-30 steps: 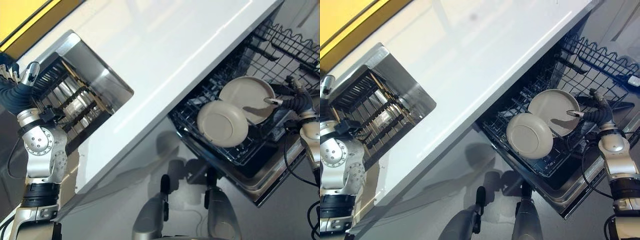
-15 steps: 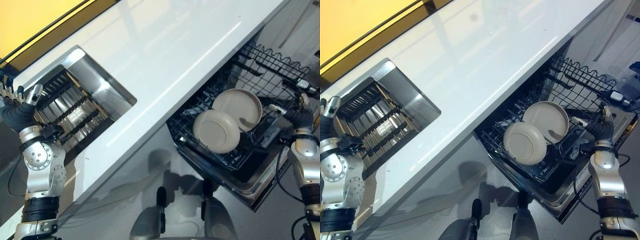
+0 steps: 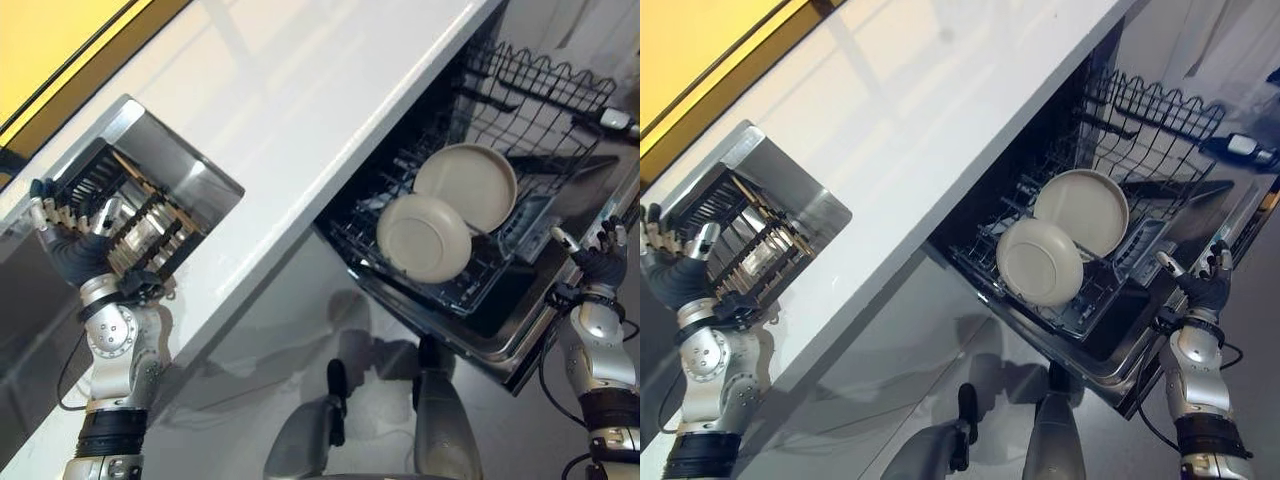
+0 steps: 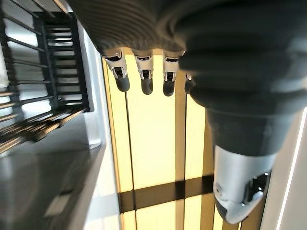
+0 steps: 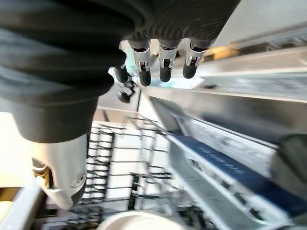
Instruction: Pick up plates and place into dishwasher.
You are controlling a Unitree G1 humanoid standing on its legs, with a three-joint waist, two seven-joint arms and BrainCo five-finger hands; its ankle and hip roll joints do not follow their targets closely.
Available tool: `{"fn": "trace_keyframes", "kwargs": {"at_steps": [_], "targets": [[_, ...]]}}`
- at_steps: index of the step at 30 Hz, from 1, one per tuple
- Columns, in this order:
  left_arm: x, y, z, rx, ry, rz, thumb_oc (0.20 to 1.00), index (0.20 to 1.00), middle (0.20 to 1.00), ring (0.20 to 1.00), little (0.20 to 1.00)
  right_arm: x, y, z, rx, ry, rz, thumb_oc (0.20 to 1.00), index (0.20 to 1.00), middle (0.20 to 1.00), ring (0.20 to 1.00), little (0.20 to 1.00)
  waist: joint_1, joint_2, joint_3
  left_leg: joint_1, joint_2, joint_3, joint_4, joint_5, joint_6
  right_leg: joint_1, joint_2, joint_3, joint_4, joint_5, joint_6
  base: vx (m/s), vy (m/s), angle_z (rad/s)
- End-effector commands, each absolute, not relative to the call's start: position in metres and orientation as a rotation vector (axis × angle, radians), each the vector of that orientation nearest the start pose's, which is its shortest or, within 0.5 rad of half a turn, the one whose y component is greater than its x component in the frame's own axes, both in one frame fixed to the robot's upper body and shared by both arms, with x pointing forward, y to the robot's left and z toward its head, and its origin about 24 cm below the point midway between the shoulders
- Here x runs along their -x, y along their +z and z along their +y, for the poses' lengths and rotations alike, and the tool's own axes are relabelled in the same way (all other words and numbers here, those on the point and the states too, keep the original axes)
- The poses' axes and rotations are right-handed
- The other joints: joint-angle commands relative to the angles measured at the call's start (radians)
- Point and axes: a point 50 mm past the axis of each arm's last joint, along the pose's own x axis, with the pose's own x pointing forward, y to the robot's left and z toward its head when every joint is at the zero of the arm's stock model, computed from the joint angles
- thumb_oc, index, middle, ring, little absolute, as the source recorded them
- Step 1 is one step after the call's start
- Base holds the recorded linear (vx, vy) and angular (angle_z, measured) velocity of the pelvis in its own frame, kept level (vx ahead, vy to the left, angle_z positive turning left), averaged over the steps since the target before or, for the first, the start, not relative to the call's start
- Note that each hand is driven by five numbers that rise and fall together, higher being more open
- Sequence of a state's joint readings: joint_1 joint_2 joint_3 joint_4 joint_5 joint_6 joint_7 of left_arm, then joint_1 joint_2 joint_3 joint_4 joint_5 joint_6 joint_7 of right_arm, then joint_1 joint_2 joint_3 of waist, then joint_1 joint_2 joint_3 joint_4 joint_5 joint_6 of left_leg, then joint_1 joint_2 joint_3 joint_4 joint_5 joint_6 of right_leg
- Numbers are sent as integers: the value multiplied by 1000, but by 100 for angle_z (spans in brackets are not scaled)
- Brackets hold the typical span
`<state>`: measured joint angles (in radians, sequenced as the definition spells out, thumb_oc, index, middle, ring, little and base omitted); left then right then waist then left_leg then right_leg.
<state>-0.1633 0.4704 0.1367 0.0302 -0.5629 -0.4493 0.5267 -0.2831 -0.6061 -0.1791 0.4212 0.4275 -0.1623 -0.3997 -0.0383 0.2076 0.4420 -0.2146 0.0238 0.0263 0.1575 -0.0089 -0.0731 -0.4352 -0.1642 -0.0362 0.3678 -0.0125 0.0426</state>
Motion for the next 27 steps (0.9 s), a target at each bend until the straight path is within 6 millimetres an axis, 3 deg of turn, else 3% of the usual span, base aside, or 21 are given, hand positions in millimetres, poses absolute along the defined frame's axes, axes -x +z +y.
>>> {"fn": "trace_keyframes", "kwargs": {"at_steps": [1,6,14,17,23,27], "targets": [[-256,175,290,260,624,-752,1000,1000,1000,1000,1000,-299,159,-330,71,-647,-406,1000,1000,1000,1000,1000,-3,-50,44,-108,16,-7,178,-31,-3,88,-27,-20,-125,5,2,-132,78,3],[-262,182,285,267,602,-764,1000,1000,1000,1000,1000,-306,169,-321,57,-636,-470,1000,1000,1000,1000,1000,7,-54,74,-161,2,-8,201,-41,6,41,-36,-14,-108,17,9,-58,80,10],[-265,189,285,259,584,-788,1000,1000,1000,1000,1000,-299,182,-321,10,-820,-605,1000,1000,1000,1000,1000,20,-63,78,-183,-14,-11,195,-46,17,24,-48,-7,-120,41,35,12,61,10],[-264,187,286,259,584,-782,1000,1000,1000,1000,1000,-300,172,-322,-22,-853,-550,1000,1000,1000,1000,1000,25,-62,78,-190,-20,-14,205,-53,22,20,-53,-1,-115,41,40,48,67,7],[-259,180,281,268,575,-779,1000,1000,1000,1000,1000,-298,132,-320,-127,-848,-413,1000,1000,1000,1000,1000,39,-42,78,-211,-40,-19,205,-59,34,-1,-70,5,-116,45,43,30,72,7],[-259,181,275,265,561,-778,1000,1000,1000,1000,1000,-300,121,-319,-162,-825,-388,1000,1000,1000,1000,1000,48,-18,78,-219,-57,-22,209,-61,39,-14,-87,7,-107,44,44,34,110,6]]}}
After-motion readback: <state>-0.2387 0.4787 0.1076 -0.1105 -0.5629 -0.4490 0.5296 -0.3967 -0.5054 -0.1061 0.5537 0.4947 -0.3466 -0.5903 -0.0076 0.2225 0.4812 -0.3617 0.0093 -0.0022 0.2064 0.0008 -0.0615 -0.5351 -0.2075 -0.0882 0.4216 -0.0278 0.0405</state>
